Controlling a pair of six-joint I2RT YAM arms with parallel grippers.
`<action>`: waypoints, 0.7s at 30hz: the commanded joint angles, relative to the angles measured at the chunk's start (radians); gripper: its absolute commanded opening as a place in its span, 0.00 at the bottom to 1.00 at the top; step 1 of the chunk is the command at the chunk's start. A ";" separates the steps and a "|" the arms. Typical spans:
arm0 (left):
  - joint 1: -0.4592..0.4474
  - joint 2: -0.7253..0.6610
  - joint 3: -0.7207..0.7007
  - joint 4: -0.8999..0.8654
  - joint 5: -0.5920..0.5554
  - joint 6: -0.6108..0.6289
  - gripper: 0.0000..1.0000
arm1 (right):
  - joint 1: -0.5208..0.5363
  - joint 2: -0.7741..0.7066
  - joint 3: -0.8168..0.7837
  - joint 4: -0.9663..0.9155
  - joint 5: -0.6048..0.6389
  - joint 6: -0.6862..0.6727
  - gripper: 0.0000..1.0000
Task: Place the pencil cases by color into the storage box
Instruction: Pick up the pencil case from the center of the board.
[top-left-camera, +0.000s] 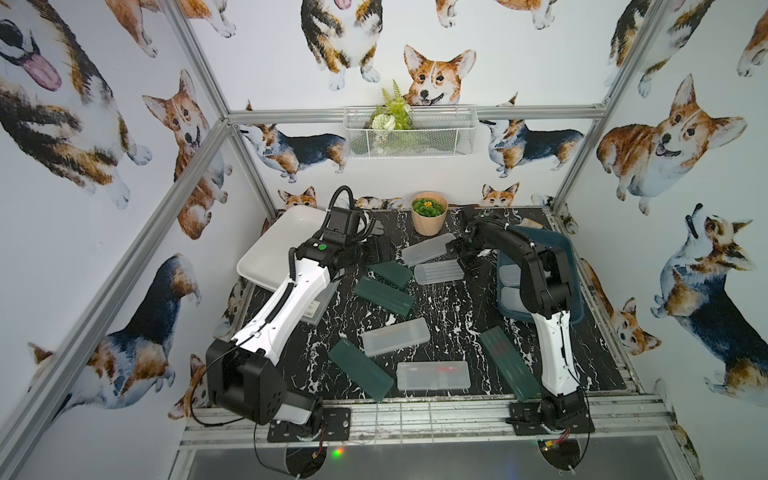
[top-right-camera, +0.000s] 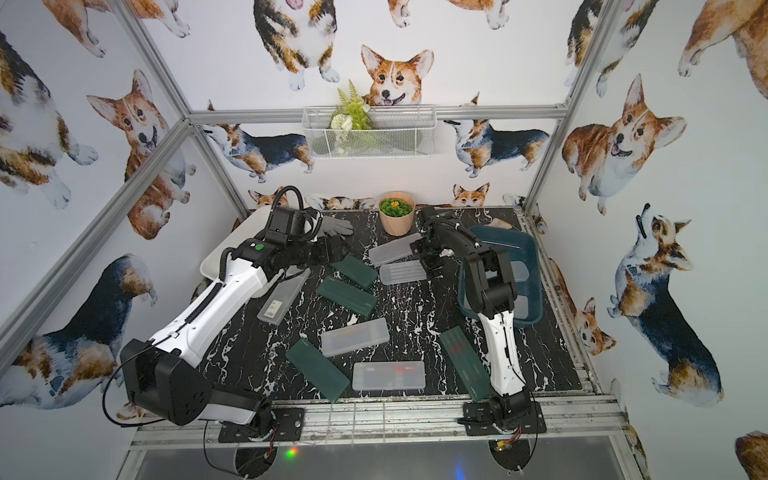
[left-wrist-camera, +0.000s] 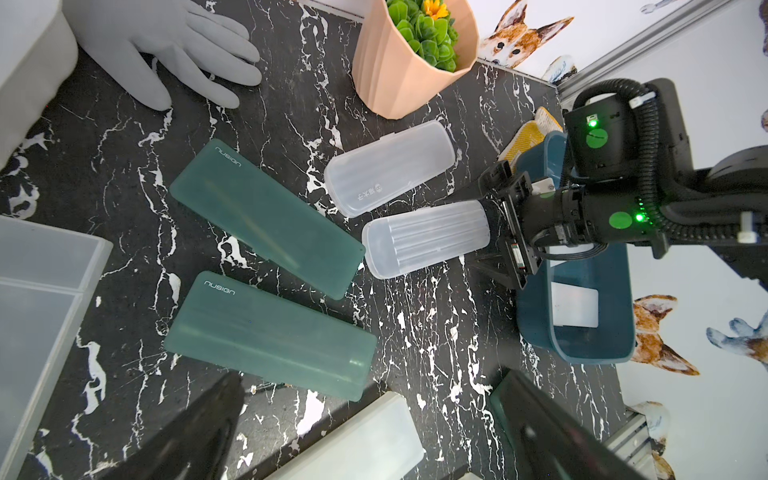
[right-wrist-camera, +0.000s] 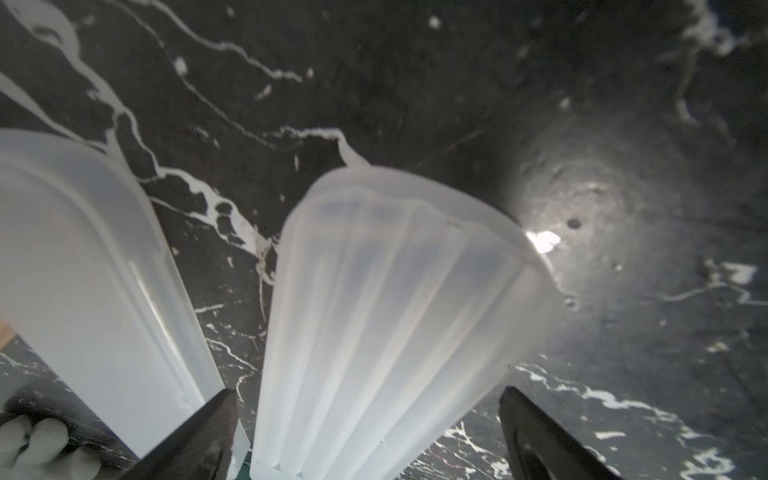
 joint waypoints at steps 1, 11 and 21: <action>0.000 0.006 0.017 0.009 0.007 0.001 0.99 | -0.003 0.025 0.027 -0.010 0.008 0.167 0.99; -0.001 0.012 0.027 0.001 0.001 0.002 0.99 | -0.005 0.067 0.045 -0.034 0.010 0.157 0.98; 0.000 0.009 0.024 0.004 -0.003 -0.004 0.99 | 0.001 0.060 -0.006 -0.029 0.009 0.138 0.79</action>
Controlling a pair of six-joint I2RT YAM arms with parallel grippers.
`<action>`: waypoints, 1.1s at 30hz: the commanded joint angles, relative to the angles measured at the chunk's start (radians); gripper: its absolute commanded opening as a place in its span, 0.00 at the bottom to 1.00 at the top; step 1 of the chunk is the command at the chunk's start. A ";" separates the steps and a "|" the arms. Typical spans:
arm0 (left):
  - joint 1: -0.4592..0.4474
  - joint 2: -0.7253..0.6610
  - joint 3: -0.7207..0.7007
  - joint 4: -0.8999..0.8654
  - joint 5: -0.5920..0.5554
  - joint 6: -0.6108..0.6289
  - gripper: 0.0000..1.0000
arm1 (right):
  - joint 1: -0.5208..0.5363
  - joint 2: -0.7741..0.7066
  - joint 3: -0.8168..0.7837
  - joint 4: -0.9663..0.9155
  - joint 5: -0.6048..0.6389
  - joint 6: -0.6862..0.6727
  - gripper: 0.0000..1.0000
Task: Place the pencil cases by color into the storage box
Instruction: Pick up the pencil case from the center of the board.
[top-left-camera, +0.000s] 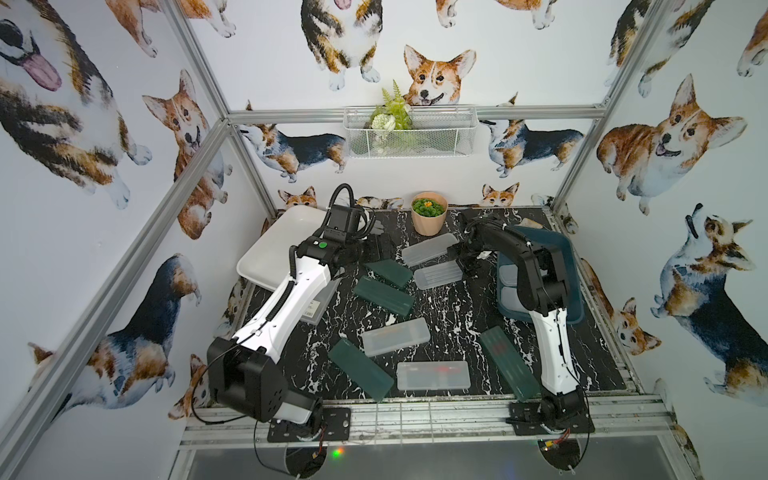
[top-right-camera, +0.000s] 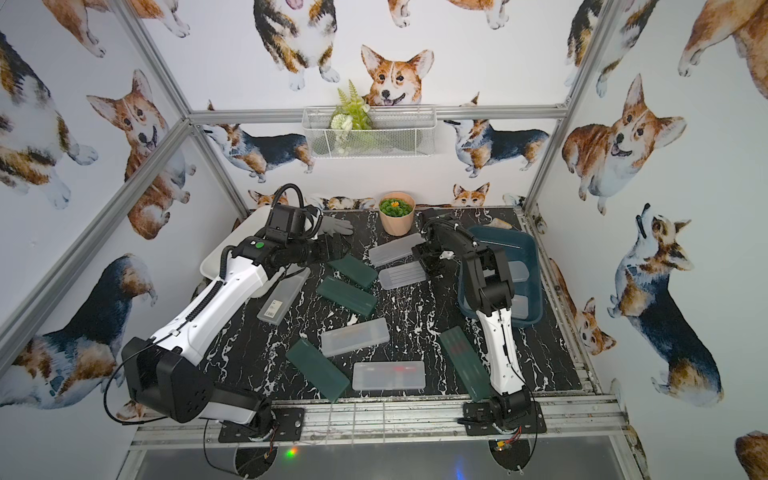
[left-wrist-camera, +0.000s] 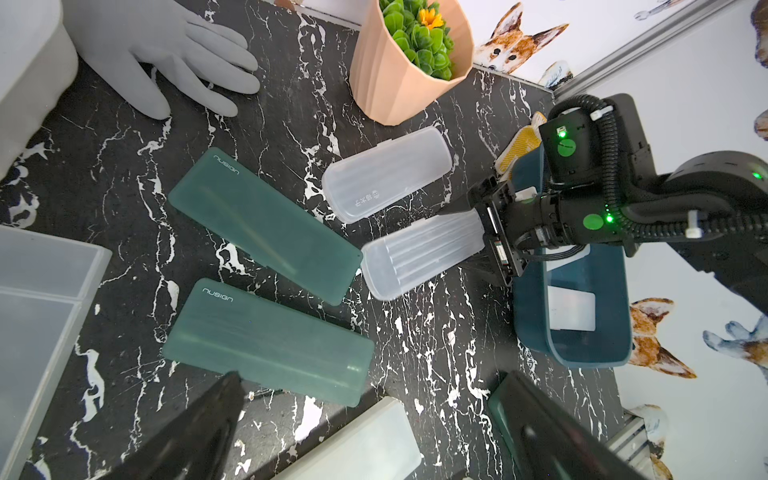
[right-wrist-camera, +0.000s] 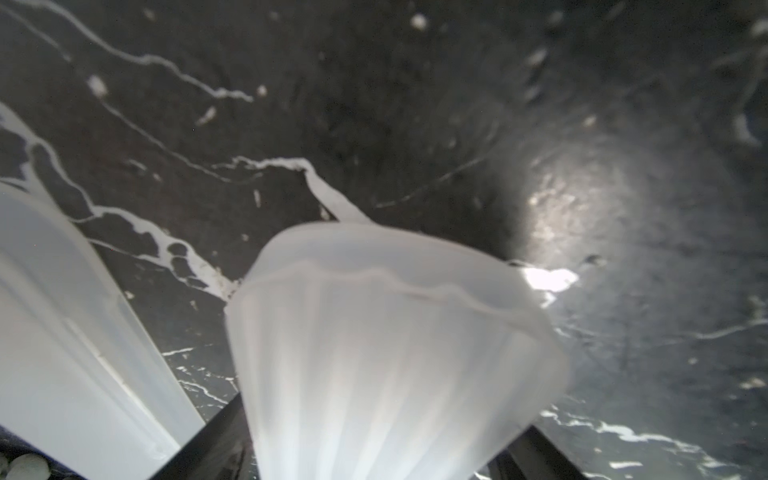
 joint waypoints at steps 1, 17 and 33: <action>-0.001 -0.004 0.003 0.005 -0.002 -0.005 0.99 | 0.004 0.012 -0.011 -0.018 0.023 0.129 0.78; 0.000 -0.016 0.018 0.010 -0.012 -0.001 0.99 | 0.049 -0.070 0.096 -0.059 0.046 0.000 0.68; 0.000 0.040 0.135 0.020 0.026 0.015 0.99 | 0.057 -0.226 0.185 -0.107 0.075 -0.101 0.66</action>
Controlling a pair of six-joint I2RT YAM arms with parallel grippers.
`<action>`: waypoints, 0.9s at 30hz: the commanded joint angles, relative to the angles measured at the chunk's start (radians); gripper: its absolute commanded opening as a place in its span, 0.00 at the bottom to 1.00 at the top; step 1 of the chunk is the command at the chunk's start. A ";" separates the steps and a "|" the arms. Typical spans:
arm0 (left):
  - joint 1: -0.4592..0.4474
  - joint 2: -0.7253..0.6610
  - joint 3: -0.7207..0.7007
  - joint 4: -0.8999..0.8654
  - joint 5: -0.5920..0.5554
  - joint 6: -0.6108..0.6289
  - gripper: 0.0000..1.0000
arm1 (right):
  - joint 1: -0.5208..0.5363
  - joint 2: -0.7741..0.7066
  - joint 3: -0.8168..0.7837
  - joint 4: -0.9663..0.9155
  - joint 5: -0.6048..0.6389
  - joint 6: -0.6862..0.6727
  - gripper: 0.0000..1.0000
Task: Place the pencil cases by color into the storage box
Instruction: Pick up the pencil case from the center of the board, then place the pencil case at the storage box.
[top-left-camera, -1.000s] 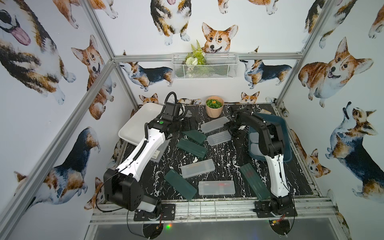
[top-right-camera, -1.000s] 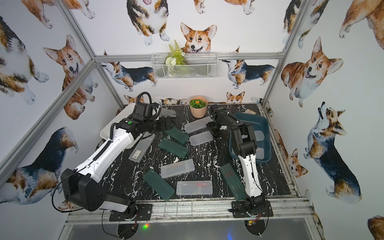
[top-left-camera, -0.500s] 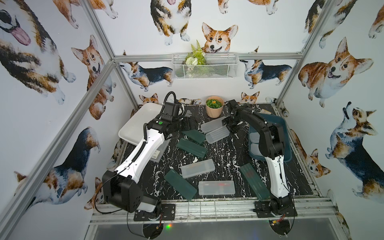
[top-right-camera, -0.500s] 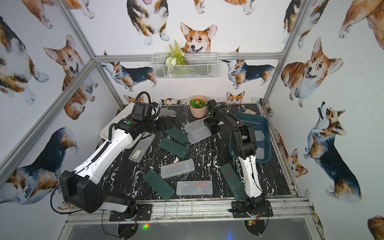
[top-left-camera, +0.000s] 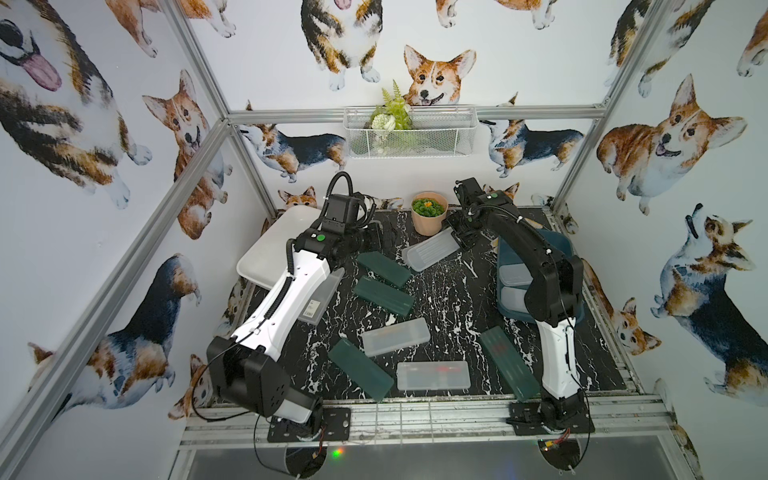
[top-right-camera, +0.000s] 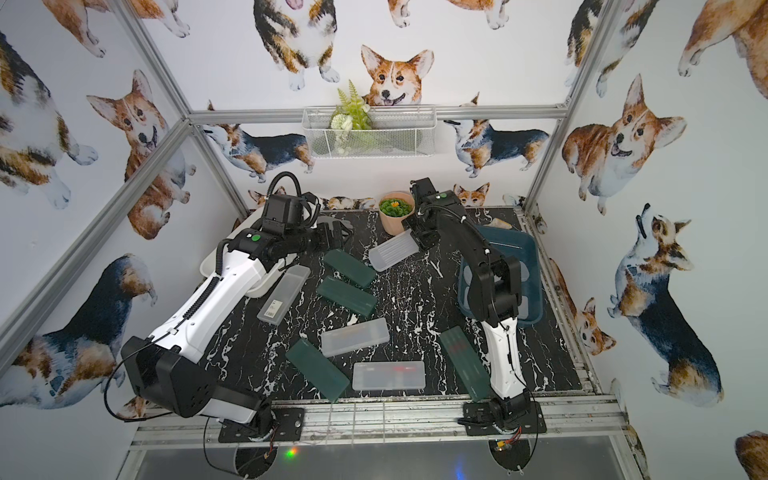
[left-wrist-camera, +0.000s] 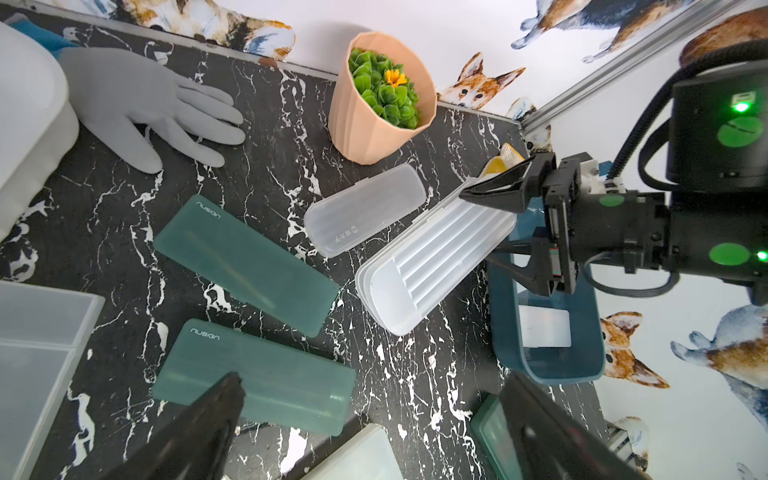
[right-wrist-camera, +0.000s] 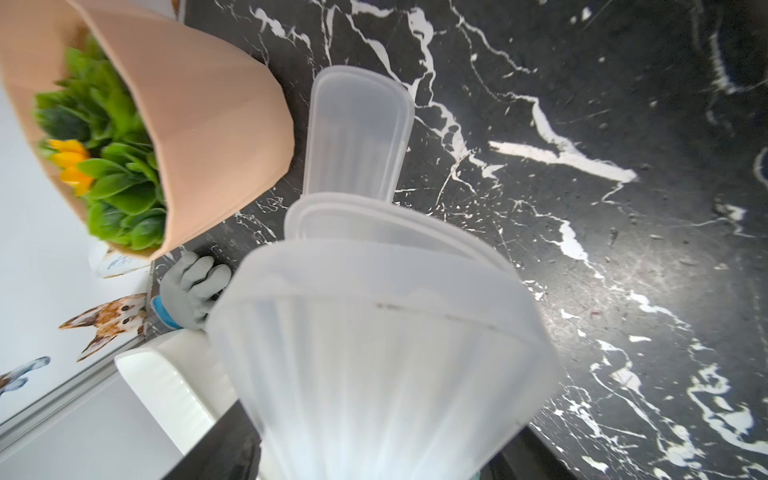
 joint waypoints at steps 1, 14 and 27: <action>0.001 0.011 0.021 0.016 0.019 0.010 0.99 | -0.013 -0.053 -0.037 -0.020 0.009 0.025 0.66; -0.020 0.052 0.067 0.025 0.054 0.024 0.99 | -0.221 -0.337 -0.315 0.051 -0.006 0.003 0.65; -0.172 0.135 0.206 -0.041 0.097 0.197 0.99 | -0.551 -0.479 -0.549 0.146 -0.049 -0.080 0.65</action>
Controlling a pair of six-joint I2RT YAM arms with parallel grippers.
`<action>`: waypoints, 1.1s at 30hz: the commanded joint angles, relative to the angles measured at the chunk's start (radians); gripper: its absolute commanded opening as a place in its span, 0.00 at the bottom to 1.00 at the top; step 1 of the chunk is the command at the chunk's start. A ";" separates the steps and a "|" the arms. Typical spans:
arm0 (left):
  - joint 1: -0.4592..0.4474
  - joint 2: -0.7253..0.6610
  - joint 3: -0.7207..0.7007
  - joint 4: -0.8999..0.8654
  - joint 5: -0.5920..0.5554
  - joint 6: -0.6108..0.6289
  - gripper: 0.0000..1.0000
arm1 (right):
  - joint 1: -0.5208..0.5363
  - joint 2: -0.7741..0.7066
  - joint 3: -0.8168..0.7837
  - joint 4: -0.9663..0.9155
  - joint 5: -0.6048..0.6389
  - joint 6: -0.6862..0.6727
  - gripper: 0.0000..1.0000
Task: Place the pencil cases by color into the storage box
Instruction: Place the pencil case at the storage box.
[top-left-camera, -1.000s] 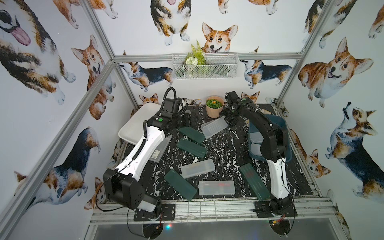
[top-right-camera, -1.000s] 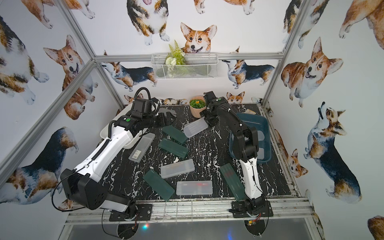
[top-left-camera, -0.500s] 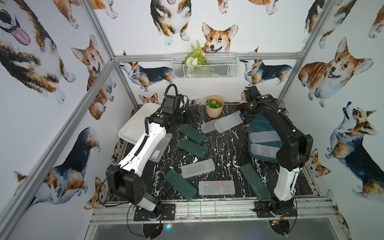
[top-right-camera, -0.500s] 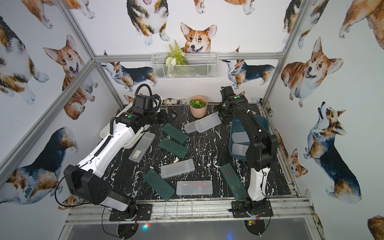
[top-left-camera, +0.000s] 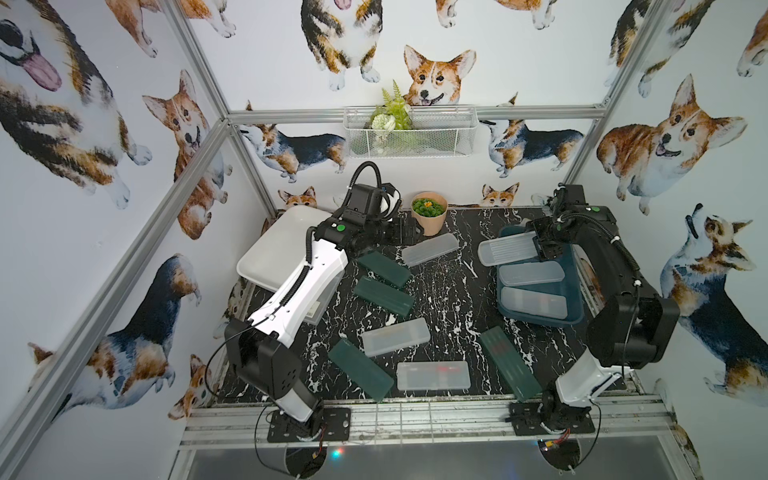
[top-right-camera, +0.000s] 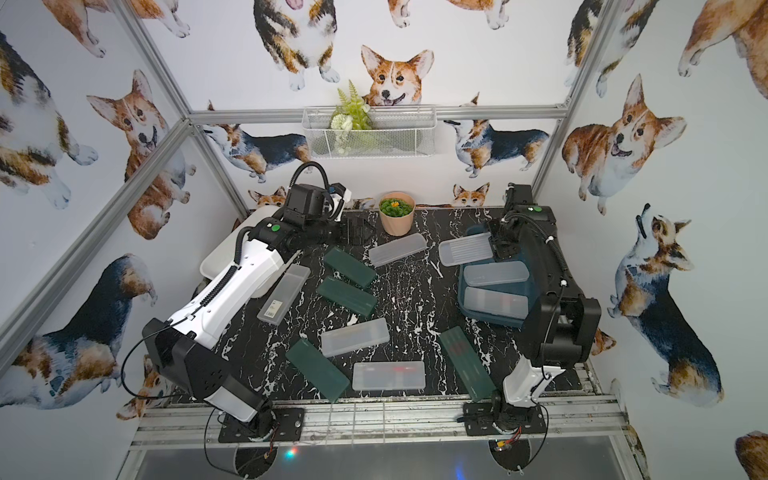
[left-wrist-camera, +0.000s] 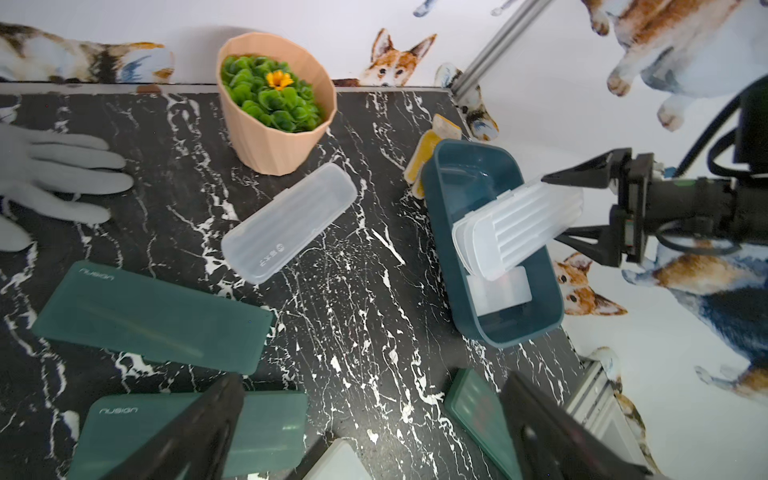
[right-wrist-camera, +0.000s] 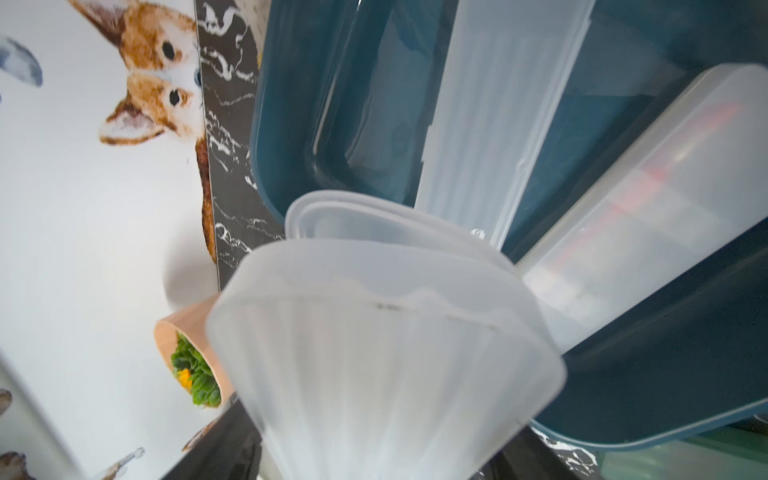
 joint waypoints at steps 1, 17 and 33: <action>-0.044 0.019 0.040 -0.027 0.027 0.088 0.99 | -0.065 -0.022 -0.044 0.077 -0.021 -0.019 0.65; -0.109 0.034 0.070 -0.010 0.045 0.099 0.99 | -0.216 0.125 -0.027 0.250 0.039 -0.108 0.65; -0.112 0.097 0.115 -0.020 0.048 0.082 0.99 | -0.192 0.374 0.159 0.333 0.047 -0.258 0.65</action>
